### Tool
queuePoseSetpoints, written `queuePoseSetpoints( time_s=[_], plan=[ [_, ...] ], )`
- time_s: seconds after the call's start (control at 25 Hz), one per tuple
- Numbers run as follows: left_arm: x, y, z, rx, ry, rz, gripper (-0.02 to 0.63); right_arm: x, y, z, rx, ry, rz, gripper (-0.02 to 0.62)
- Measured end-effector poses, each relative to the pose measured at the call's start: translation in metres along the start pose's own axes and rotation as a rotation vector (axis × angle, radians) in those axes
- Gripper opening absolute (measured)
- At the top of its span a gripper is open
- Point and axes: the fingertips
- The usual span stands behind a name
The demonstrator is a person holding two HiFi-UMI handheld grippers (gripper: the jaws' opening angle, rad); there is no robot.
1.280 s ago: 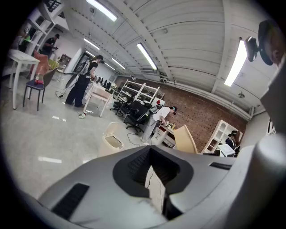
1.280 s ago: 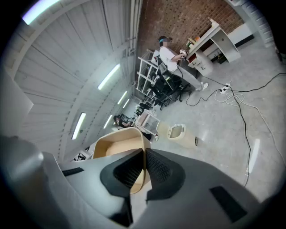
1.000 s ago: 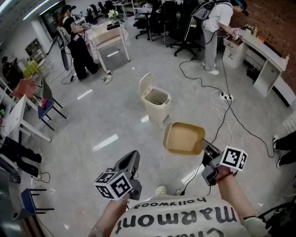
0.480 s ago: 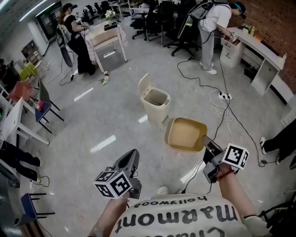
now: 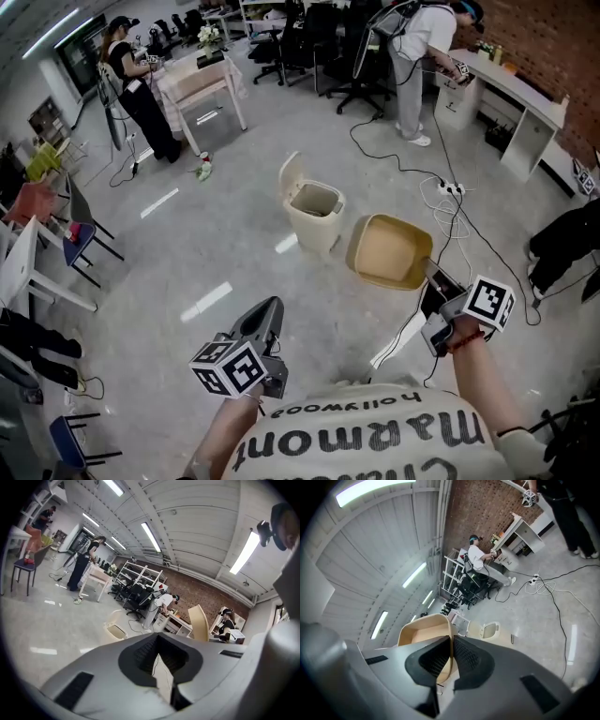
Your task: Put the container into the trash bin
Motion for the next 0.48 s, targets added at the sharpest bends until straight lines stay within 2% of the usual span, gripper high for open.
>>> queuePoseSetpoints(
  time_s=[0.48],
  plan=[
    [-0.013,-0.015,-0.026,0.015,0.053,-0.056,-0.002,-0.014,-0.021,0.001,-0.054,0.006,-0.061,0.021]
  ],
)
Point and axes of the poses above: the fingertips, and each gripper's own axes: y backward along the fingers, z to its right, x out of its top, and after that the axes turned 7 degrees about -z, right-handed
